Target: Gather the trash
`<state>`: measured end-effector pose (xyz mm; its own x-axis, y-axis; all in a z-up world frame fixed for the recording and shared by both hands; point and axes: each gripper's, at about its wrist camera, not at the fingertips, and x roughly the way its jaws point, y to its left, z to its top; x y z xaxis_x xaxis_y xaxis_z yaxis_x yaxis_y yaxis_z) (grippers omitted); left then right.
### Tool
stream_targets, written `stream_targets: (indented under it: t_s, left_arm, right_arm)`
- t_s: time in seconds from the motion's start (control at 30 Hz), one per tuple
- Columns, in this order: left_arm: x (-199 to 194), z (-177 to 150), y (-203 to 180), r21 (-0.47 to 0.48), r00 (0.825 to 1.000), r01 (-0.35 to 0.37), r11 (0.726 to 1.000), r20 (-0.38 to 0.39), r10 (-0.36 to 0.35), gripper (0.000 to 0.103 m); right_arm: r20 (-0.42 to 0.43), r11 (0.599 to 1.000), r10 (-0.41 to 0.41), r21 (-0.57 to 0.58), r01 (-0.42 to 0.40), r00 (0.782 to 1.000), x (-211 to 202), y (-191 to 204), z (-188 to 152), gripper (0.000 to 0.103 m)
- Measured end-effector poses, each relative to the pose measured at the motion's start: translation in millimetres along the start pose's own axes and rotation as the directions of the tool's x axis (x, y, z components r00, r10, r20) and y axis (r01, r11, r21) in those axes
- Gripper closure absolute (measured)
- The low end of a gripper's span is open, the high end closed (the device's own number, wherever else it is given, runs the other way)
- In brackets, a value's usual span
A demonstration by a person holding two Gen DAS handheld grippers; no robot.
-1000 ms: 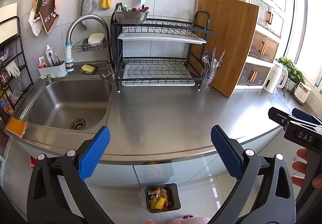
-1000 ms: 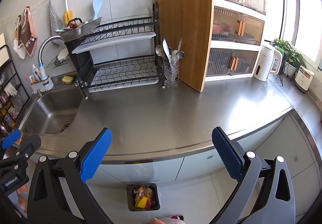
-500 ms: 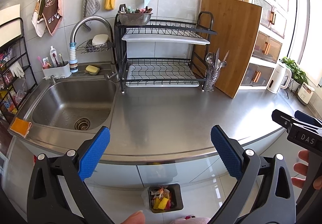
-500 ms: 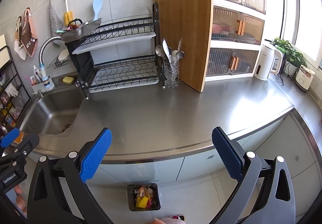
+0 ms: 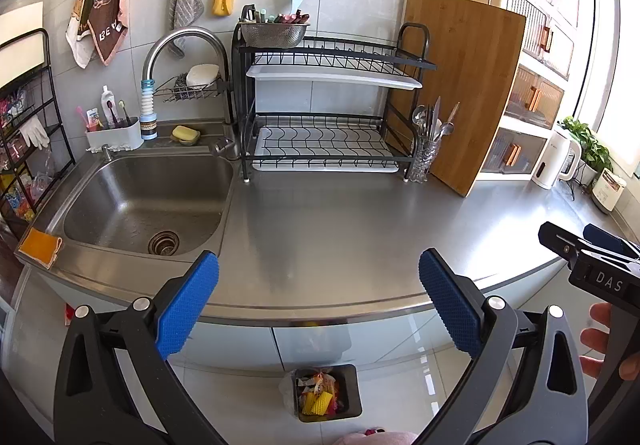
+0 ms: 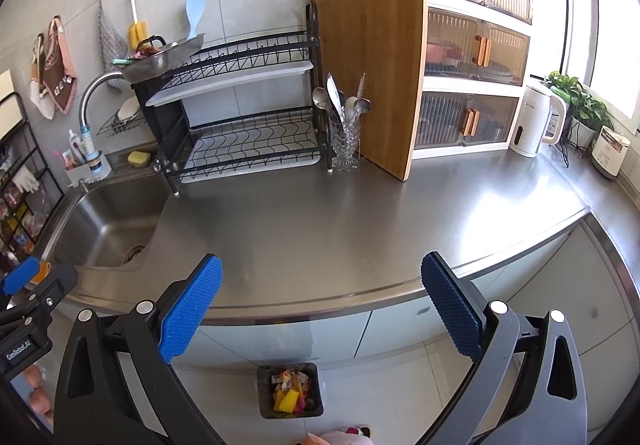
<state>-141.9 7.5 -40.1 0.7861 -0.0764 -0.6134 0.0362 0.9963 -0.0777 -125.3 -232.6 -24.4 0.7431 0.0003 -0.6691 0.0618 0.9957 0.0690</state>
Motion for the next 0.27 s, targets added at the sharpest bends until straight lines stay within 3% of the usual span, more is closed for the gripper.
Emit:
stream_targets:
  t_s: [0.27]
  left_arm:
    - [3.7, -0.2, -0.5, 0.002, 1.0, -0.016, 1.0, -0.007, 0.016, 0.008]
  right_arm:
    - [-0.004, 1.0, -0.004, -0.003, 0.004, 1.0, 1.6, 1.5, 0.6, 0.003]
